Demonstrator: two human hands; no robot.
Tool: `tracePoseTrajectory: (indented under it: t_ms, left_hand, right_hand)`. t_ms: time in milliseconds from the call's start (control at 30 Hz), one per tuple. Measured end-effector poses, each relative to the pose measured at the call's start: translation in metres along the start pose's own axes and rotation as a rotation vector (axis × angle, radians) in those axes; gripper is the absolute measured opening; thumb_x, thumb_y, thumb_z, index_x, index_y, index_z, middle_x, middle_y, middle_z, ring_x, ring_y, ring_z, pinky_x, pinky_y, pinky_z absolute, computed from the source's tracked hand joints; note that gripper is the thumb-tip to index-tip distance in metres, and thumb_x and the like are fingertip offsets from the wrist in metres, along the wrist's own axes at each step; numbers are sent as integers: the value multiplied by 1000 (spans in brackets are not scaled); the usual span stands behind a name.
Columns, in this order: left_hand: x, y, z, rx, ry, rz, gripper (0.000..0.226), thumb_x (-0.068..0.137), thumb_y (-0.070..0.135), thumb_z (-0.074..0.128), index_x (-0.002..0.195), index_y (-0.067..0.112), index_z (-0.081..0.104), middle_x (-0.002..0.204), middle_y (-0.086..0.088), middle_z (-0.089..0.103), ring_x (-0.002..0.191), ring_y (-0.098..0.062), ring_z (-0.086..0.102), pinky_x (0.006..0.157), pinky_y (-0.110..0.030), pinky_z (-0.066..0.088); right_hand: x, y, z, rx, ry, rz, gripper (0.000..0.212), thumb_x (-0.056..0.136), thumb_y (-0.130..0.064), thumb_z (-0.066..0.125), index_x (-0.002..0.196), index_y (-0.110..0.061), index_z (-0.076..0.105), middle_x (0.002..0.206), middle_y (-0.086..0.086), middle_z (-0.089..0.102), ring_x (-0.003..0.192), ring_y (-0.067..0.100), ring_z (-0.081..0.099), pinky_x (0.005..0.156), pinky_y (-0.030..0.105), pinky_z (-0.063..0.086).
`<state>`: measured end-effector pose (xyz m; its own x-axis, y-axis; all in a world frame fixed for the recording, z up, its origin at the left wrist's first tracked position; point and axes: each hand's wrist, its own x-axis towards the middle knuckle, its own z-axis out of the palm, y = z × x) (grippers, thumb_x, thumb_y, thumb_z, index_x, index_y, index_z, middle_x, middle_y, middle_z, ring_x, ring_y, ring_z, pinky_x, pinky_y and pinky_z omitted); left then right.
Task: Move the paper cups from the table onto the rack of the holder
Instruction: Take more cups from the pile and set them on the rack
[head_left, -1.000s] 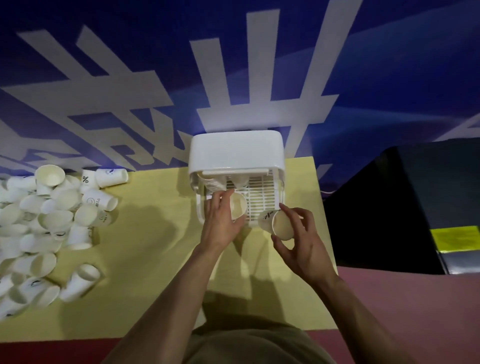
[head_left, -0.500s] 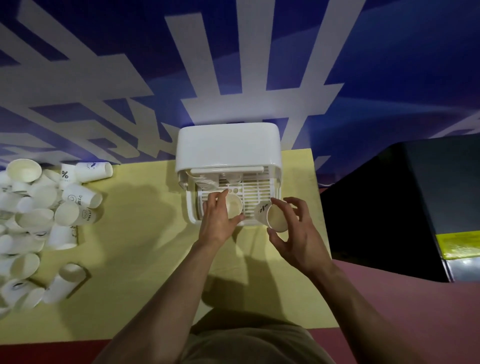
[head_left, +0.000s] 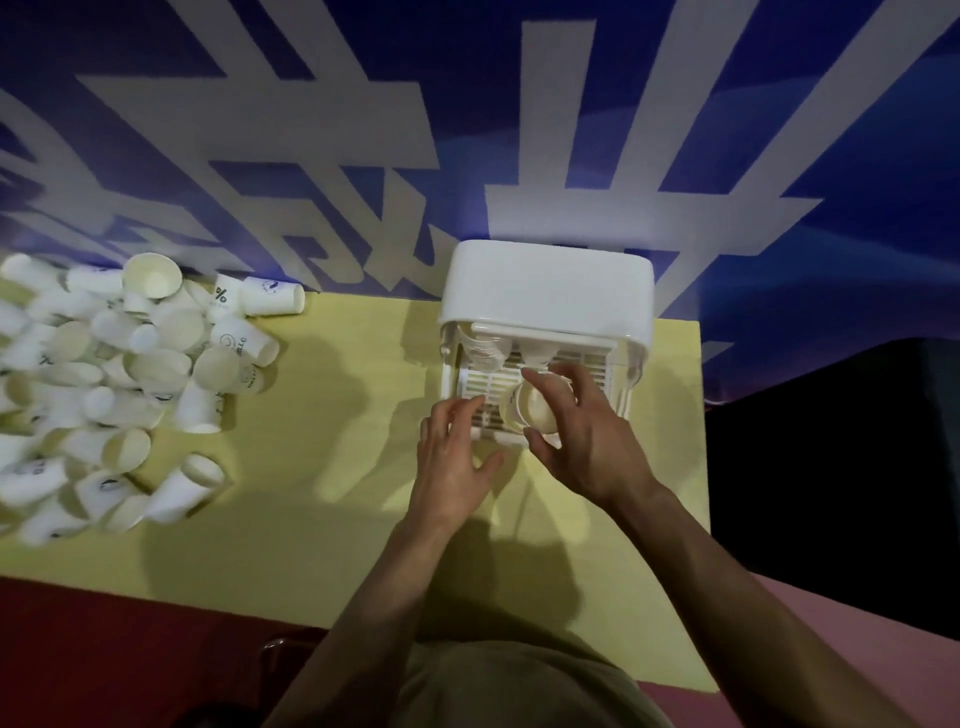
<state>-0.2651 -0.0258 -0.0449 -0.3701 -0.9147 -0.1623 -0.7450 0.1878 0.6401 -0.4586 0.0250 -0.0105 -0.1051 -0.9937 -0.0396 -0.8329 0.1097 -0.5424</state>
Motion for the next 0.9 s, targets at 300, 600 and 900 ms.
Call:
tracePoseTrajectory:
  t_ms: [300,600,900]
  left_hand:
    - [-40,-25,-37,-41,11,-84,77,88,35,75,151,35,30,142,5,35,134,-16,33,113,-48,38]
    - [-61,-79,-71,-45,21,-139,76,88,35,75,152,30,34,142,2,37,133,-20,35,112,-44,38]
    - [-64,-169,-146,50,159,-298,69,84,25,81,145,16,50,138,-12,44,129,-31,41,110,-45,37]
  right_hand:
    - [21,4,41,-109,-212,92,70,94,-32,72,155,-13,41,150,17,44,125,38,55,91,47,52]
    - [10,-31,41,-218,-104,98,73,90,-35,76,150,-8,45,151,21,44,133,42,43,109,54,42]
    - [21,-144,88,-115,-109,-47,58,95,-32,70,146,-12,52,147,18,48,127,41,48,108,49,43]
